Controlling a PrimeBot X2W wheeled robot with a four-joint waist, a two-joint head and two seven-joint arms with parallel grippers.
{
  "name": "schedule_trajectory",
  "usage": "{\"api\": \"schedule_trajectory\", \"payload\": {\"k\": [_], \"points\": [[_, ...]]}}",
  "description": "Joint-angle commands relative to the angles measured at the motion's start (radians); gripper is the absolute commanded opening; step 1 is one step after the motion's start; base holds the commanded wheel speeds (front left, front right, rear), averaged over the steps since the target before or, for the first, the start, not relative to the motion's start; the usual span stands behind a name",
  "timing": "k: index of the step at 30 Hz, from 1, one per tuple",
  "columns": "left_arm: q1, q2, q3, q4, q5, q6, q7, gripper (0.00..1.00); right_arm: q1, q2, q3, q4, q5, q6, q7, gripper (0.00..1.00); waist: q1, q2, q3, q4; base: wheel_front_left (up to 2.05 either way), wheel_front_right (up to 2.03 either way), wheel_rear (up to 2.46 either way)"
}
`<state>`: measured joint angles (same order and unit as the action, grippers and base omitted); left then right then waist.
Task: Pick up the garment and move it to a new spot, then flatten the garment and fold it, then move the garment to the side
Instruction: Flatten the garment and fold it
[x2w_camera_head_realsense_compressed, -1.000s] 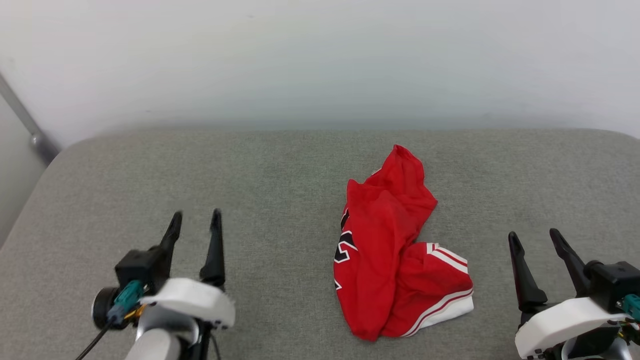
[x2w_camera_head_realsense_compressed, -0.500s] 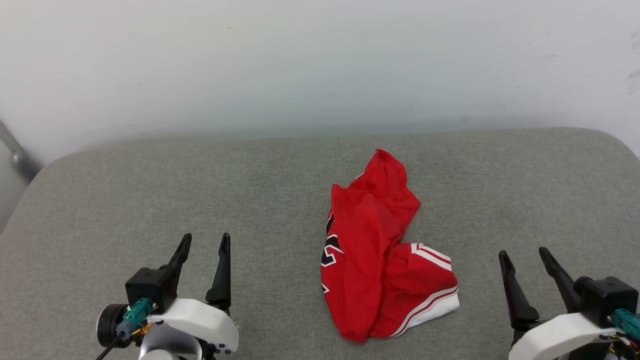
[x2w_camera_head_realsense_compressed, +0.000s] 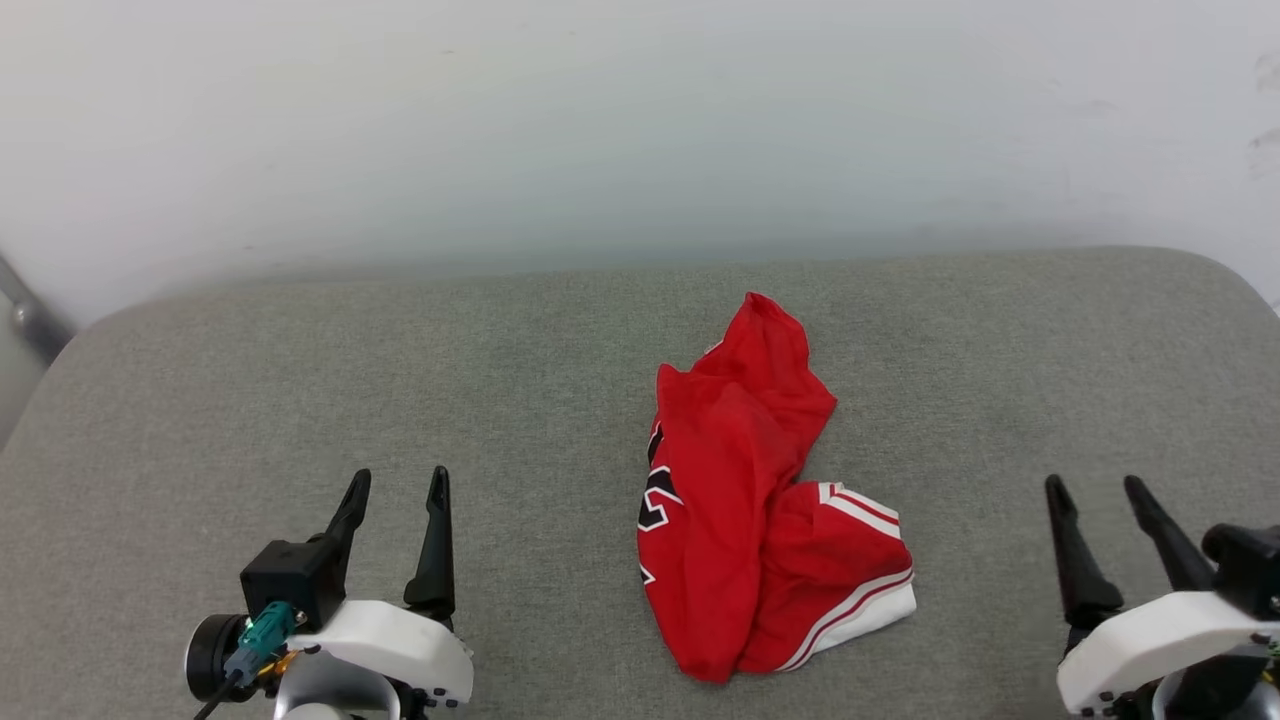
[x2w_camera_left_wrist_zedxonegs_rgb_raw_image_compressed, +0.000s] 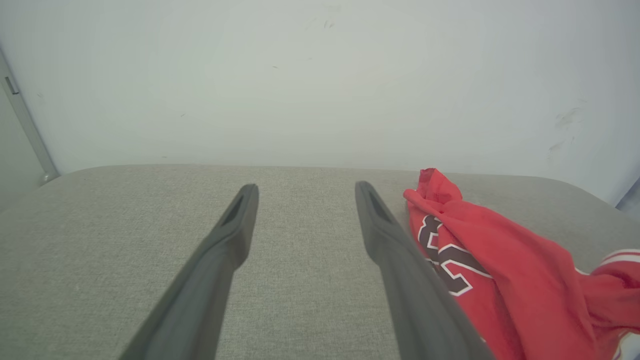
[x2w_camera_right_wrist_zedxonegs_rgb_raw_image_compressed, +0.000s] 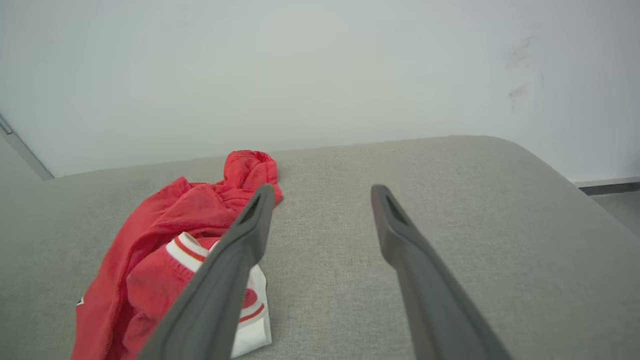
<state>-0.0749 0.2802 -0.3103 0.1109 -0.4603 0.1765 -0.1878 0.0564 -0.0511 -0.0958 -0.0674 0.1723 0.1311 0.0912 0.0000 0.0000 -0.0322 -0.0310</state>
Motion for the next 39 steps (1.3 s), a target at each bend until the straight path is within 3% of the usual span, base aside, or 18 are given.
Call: {"api": "schedule_trajectory", "payload": {"k": [1,8,17,28,29,30,31,39], "points": [[0.000,0.003,0.001,-0.008,0.007,0.004,-0.005,1.00,-0.029,0.001,-0.026,0.004,-0.007,-0.001,0.018,1.00,0.0000,0.0000,0.006,0.009,0.00,0.00,0.00],[-0.033,-0.017,-0.026,-0.014,0.015,-0.004,-0.012,1.00,-0.158,-0.010,-0.076,0.053,-0.005,-0.001,0.238,1.00,0.0000,0.0000,0.039,0.066,0.00,0.00,0.00],[-0.089,-0.048,-0.057,0.014,0.021,-0.025,-0.030,1.00,-0.344,-0.069,0.111,0.135,0.115,-0.001,0.632,1.00,0.0000,0.0000,0.100,0.147,0.00,0.00,0.00],[-0.141,-0.075,-0.074,0.056,0.024,-0.046,-0.056,1.00,-0.447,-0.063,0.261,0.327,0.193,-0.001,0.743,0.98,0.0000,0.0000,0.158,0.185,0.00,0.00,0.00],[-0.142,-0.076,-0.075,0.061,0.024,-0.048,-0.056,1.00,-0.447,-0.065,0.266,0.345,0.191,-0.001,0.745,0.46,0.0000,0.0000,0.159,0.185,0.00,0.00,0.00],[-0.144,-0.077,-0.075,0.065,0.023,-0.050,-0.058,1.00,-0.449,-0.067,0.272,0.357,0.193,-0.001,0.742,0.10,0.0000,0.0000,0.160,0.185,0.00,0.00,0.00],[-0.146,-0.078,-0.075,0.067,0.023,-0.051,-0.059,1.00,-0.453,-0.067,0.276,0.366,0.198,-0.001,0.734,0.00,0.0000,0.0000,0.160,0.183,0.00,0.00,0.00],[-0.145,-0.074,-0.072,0.085,0.019,-0.055,-0.064,1.00,-0.485,-0.101,0.396,0.331,0.215,-0.001,0.606,0.00,0.0000,0.0000,0.139,0.154,0.00,0.00,0.00]]}}
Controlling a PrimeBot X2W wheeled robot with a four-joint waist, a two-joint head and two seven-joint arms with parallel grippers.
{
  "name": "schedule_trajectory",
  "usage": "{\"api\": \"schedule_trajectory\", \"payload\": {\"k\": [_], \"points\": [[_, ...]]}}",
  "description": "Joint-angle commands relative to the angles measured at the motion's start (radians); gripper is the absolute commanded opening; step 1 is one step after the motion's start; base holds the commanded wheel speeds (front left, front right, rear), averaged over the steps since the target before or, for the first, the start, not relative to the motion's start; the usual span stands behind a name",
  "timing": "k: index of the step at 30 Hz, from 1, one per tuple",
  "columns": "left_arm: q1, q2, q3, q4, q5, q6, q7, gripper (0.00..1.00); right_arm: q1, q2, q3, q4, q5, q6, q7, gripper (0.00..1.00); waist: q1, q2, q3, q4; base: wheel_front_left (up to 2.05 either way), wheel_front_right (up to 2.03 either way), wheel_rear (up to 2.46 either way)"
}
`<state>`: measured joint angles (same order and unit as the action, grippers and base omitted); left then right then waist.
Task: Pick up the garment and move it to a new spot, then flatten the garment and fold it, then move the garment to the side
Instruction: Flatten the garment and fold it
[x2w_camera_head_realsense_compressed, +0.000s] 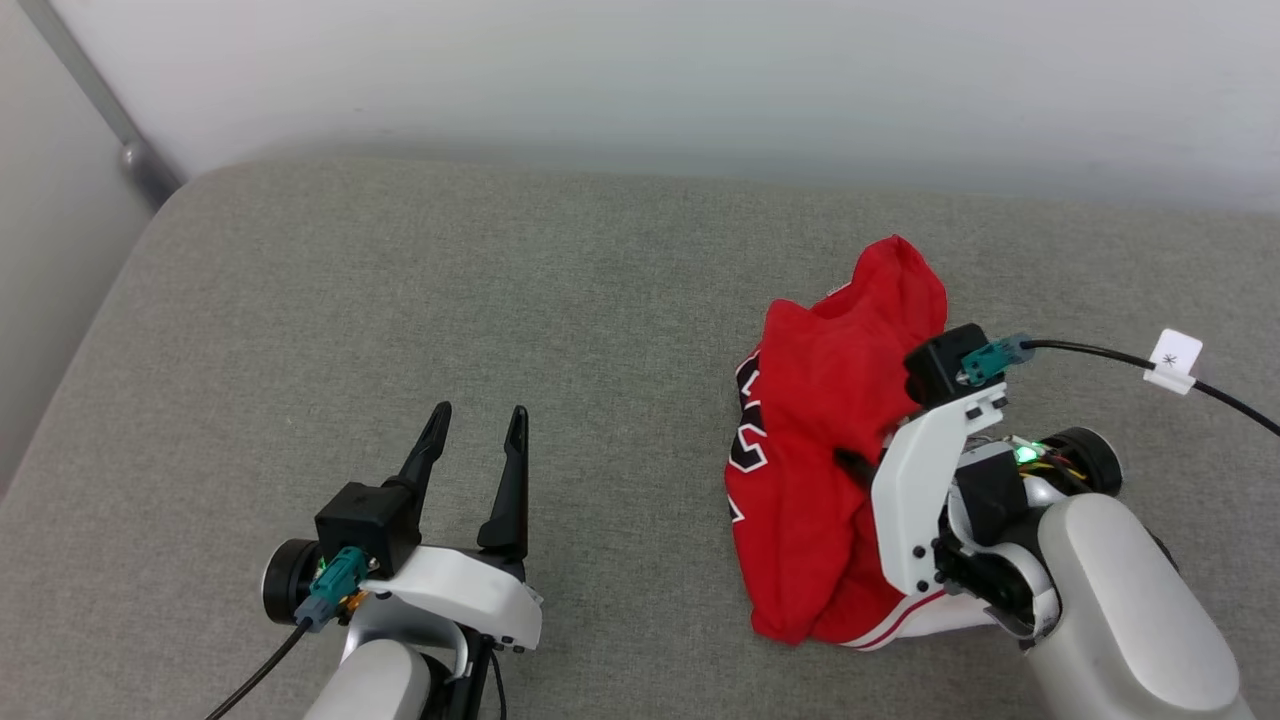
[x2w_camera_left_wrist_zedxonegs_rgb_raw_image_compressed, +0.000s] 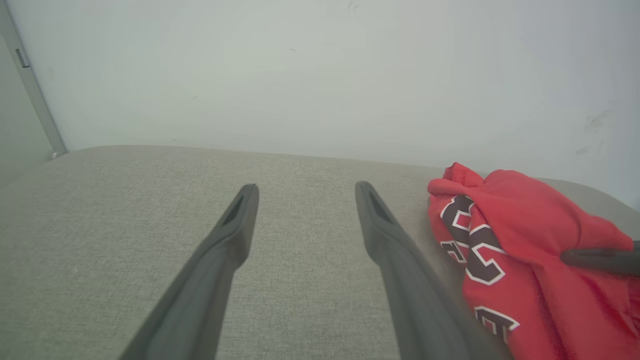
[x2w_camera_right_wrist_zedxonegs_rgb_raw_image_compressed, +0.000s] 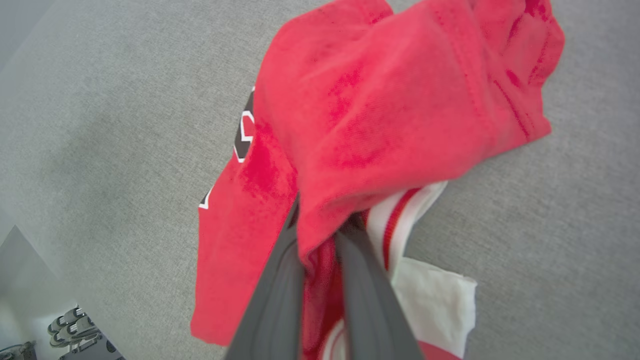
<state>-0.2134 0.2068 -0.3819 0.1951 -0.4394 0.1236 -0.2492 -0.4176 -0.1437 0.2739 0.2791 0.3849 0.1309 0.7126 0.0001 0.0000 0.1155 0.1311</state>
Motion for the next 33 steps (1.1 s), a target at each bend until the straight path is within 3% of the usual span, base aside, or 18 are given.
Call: {"api": "schedule_trajectory", "payload": {"k": [1,6,10,13,18,19,20,21,28,33], "points": [[-0.007,-0.002,-0.003,0.002,-0.003,-0.003,-0.003,1.00,-0.014,-0.013,0.053,-0.032,0.006,0.000,-0.029,0.00,-0.0001,0.0000,-0.011,-0.011,0.00,0.00,0.00],[0.003,-0.004,-0.008,0.003,-0.005,0.001,-0.005,1.00,0.052,-0.078,0.265,-0.124,0.010,0.000,-0.050,0.00,-0.0001,0.0000,-0.027,-0.026,0.00,0.00,0.00],[0.012,-0.001,-0.008,0.004,-0.010,0.002,-0.003,1.00,0.112,-0.116,0.376,-0.171,0.037,0.000,-0.043,0.00,-0.0001,0.0000,-0.037,-0.034,0.00,0.00,0.00],[0.024,0.000,-0.011,0.004,-0.010,0.007,-0.001,1.00,0.195,-0.141,0.427,-0.195,0.064,0.000,-0.027,0.00,-0.0001,0.0000,-0.047,-0.043,0.00,0.00,0.00],[0.042,0.010,-0.011,-0.001,-0.019,0.010,0.004,1.00,0.320,-0.162,0.428,-0.209,0.077,0.000,-0.024,0.00,-0.0001,0.0000,-0.067,-0.060,0.00,0.00,0.00],[0.046,0.011,-0.011,-0.001,-0.021,0.012,0.006,1.00,0.347,-0.159,0.422,-0.210,0.086,0.000,-0.025,0.31,-0.0001,0.0000,-0.072,-0.064,0.00,0.00,0.00],[0.048,0.014,-0.011,-0.002,-0.021,0.013,0.007,1.00,0.364,-0.157,0.416,-0.218,0.085,0.000,-0.034,0.94,-0.0001,0.0000,-0.077,-0.068,0.00,0.00,0.00],[0.052,0.015,-0.011,-0.002,-0.020,0.015,0.007,1.00,0.373,-0.155,0.400,-0.230,0.075,0.000,-0.057,1.00,-0.0001,0.0000,-0.082,-0.071,0.00,0.00,0.00],[0.077,0.026,-0.012,-0.010,-0.027,0.025,0.020,1.00,0.454,-0.072,0.210,-0.324,0.026,0.000,-0.261,1.00,-0.0001,0.0000,-0.121,-0.082,0.00,0.00,0.00],[0.087,0.032,-0.013,-0.021,-0.028,0.030,0.025,1.00,0.476,-0.021,0.081,-0.380,-0.007,0.000,-0.336,1.00,-0.0001,0.0000,-0.136,-0.082,0.00,0.00,0.00]]}}
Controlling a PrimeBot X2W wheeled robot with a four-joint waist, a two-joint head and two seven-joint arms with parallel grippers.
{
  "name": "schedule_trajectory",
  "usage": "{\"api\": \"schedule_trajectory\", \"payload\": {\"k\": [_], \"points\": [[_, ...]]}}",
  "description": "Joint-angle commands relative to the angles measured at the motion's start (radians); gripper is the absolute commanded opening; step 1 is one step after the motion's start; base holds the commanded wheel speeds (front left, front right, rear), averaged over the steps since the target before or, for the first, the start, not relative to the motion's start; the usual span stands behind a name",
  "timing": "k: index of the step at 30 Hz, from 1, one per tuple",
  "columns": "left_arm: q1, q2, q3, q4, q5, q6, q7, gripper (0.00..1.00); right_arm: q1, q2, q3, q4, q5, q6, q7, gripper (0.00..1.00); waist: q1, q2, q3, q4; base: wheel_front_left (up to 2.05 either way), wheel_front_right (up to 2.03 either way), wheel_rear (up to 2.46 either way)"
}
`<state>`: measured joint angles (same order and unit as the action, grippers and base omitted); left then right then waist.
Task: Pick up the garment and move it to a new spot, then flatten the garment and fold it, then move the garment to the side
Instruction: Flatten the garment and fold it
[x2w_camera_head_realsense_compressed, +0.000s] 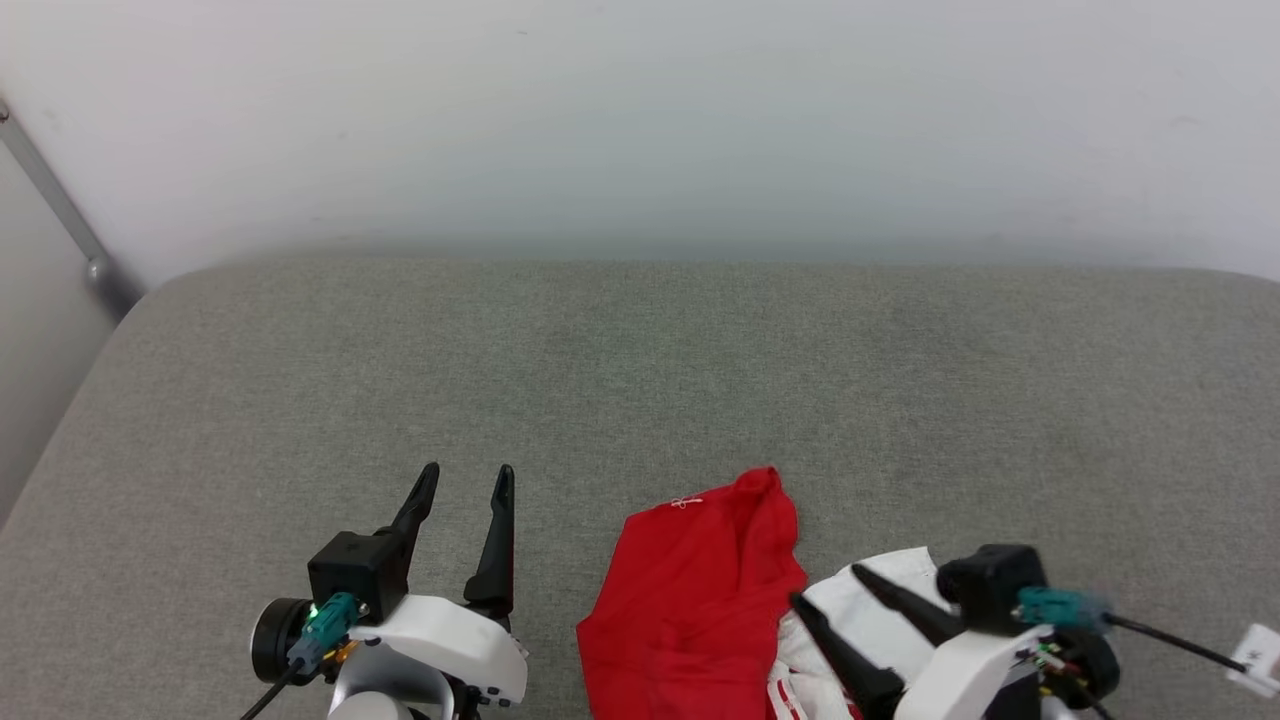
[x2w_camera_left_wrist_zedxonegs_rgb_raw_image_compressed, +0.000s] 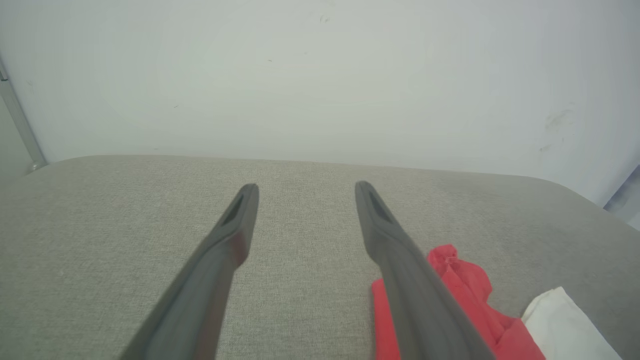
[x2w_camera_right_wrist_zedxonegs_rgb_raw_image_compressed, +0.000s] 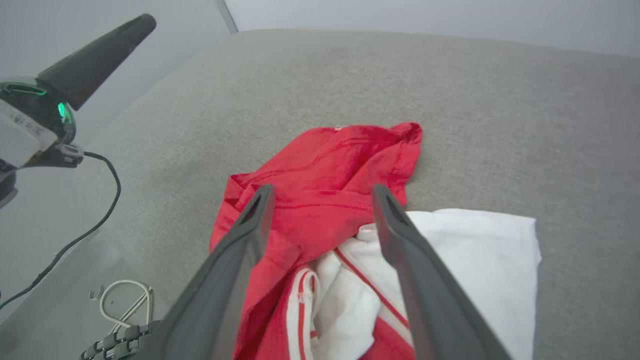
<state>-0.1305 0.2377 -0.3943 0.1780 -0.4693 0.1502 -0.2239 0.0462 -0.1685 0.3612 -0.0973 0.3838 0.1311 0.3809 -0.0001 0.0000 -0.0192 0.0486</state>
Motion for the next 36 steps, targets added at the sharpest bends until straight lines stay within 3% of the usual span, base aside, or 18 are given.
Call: {"api": "schedule_trajectory", "payload": {"k": [1,11,16,19,27,31,36], "points": [[0.006,0.003,0.000,-0.005,0.001,0.005,0.000,1.00,0.013,0.011,-0.041,-0.014,-0.018,-0.001,-0.020,1.00,0.0001,0.0000,-0.004,0.001,0.00,0.00,0.00],[0.020,0.023,0.000,-0.022,0.010,0.025,0.005,1.00,0.015,0.077,-0.386,-0.028,-0.099,-0.001,-0.113,1.00,0.0001,0.0000,-0.007,0.010,0.00,0.00,0.00],[0.008,0.026,-0.003,-0.030,0.016,0.032,0.007,1.00,0.019,0.080,-0.482,-0.002,-0.116,-0.001,-0.079,1.00,0.0001,0.0000,0.000,0.014,0.00,0.00,0.00],[0.001,0.028,-0.002,-0.034,0.017,0.034,0.007,1.00,0.007,0.069,-0.519,0.045,-0.094,-0.001,-0.001,1.00,0.0001,0.0000,0.005,0.016,0.00,0.00,0.00],[-0.028,0.022,-0.013,-0.042,0.021,0.028,0.000,1.00,-0.062,-0.003,-0.480,0.196,-0.057,-0.001,0.362,1.00,0.0001,0.0000,0.044,0.042,0.00,0.00,0.00],[-0.052,0.013,-0.018,-0.043,0.023,0.022,-0.007,1.00,-0.119,-0.021,-0.415,0.238,-0.030,-0.001,0.447,1.00,0.0001,0.0000,0.083,0.061,0.00,0.00,0.00],[-0.083,-0.001,-0.029,-0.027,0.028,0.009,-0.017,1.00,-0.195,-0.047,-0.332,0.315,0.001,-0.001,0.479,1.00,0.0001,0.0000,0.116,0.082,0.00,0.00,0.00]]}}
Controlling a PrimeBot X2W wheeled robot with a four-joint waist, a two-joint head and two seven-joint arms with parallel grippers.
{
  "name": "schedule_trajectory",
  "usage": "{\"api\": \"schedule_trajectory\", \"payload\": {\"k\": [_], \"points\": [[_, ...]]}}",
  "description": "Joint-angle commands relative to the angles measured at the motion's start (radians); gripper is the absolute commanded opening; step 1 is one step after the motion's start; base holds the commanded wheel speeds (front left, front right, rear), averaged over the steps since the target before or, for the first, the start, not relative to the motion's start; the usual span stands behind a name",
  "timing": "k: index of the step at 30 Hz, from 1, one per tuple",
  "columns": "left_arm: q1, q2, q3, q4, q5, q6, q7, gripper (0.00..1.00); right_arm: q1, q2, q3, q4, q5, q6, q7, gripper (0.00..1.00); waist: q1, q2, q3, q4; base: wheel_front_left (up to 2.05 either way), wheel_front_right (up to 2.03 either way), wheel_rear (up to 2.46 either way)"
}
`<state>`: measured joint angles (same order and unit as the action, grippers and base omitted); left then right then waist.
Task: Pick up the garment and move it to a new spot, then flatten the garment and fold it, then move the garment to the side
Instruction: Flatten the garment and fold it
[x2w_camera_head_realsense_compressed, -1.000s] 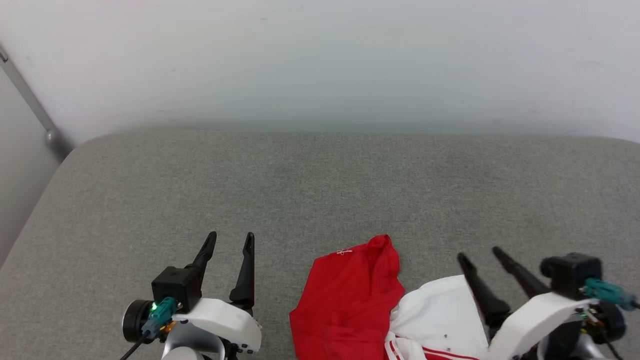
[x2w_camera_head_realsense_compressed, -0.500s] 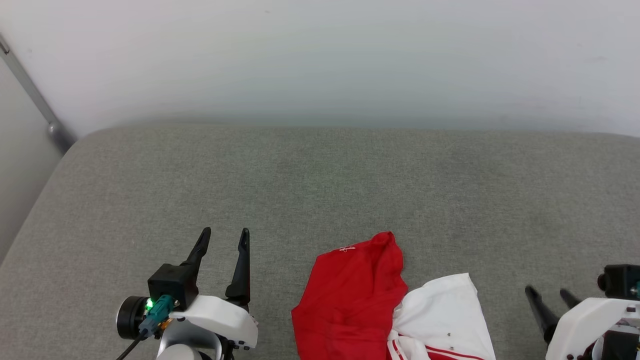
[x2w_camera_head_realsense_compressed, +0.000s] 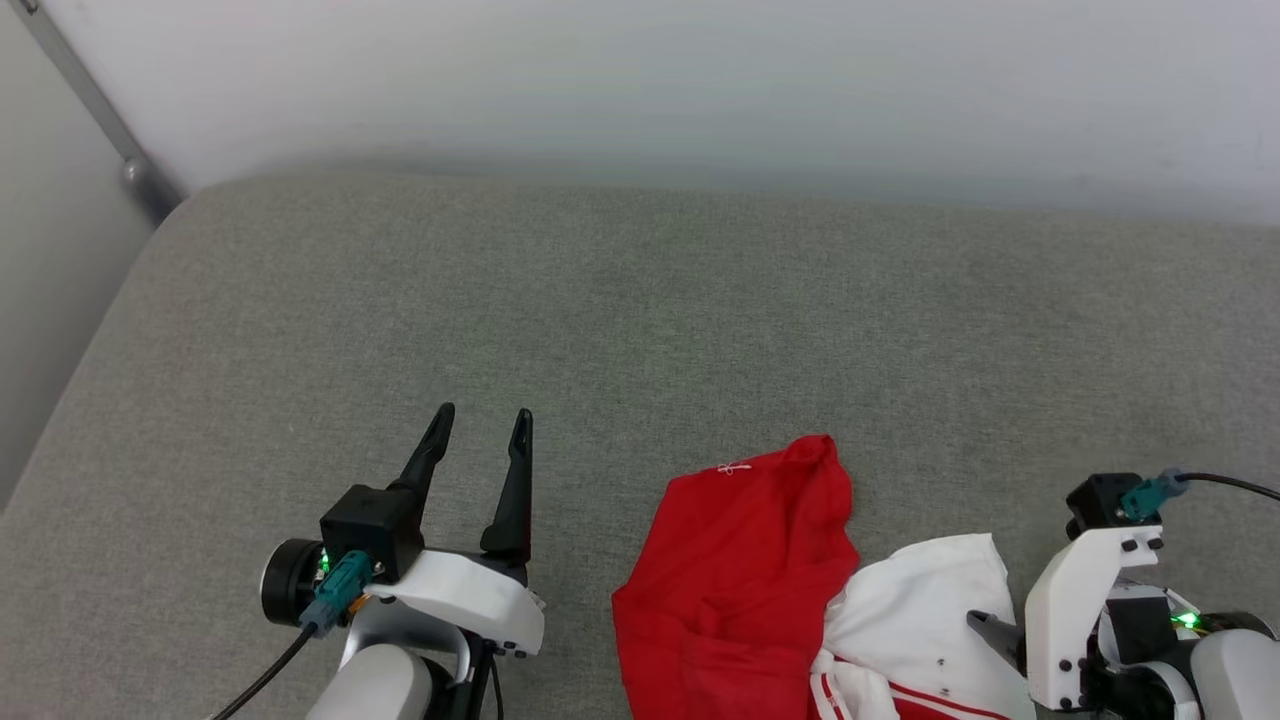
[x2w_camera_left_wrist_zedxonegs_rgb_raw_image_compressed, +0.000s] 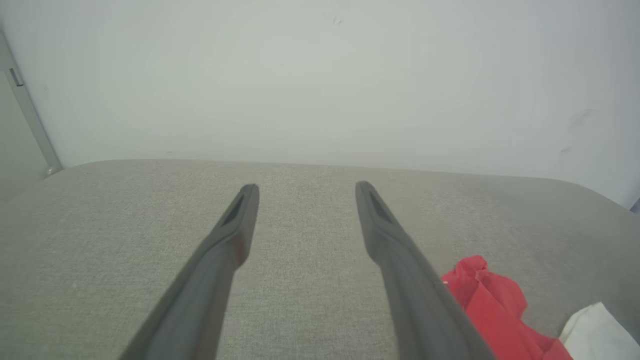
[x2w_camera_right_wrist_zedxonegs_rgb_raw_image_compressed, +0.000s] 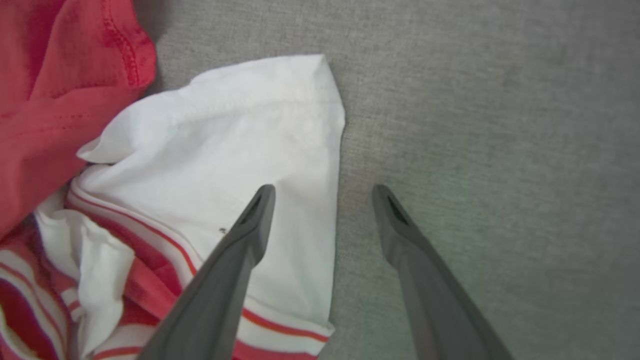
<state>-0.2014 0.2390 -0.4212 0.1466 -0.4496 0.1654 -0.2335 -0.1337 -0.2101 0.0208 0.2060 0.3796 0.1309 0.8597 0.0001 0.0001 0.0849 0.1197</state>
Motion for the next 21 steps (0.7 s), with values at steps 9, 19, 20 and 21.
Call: {"api": "schedule_trajectory", "payload": {"k": [9,19,20,21], "points": [[-0.034,-0.010,-0.002,0.031,0.011,-0.015,-0.019,1.00,-0.036,-0.002,0.138,0.177,0.058,0.000,0.069,0.11,-0.0001,-0.0001,0.040,0.025,0.00,0.00,0.00],[-0.021,-0.002,0.015,0.042,0.007,-0.009,-0.025,1.00,-0.144,-0.060,0.157,0.106,0.044,0.000,-0.025,0.00,-0.0001,-0.0001,0.021,-0.005,0.00,0.00,0.00],[-0.020,-0.001,0.015,0.042,0.007,-0.009,-0.025,1.00,-0.159,-0.071,0.153,0.091,0.036,0.000,-0.040,0.00,-0.0001,-0.0001,0.018,-0.011,0.00,0.00,0.00],[-0.018,0.000,0.015,0.041,0.007,-0.009,-0.026,1.00,-0.174,-0.081,0.148,0.079,0.024,0.000,-0.055,0.00,-0.0001,-0.0001,0.014,-0.016,0.00,0.00,0.00]]}}
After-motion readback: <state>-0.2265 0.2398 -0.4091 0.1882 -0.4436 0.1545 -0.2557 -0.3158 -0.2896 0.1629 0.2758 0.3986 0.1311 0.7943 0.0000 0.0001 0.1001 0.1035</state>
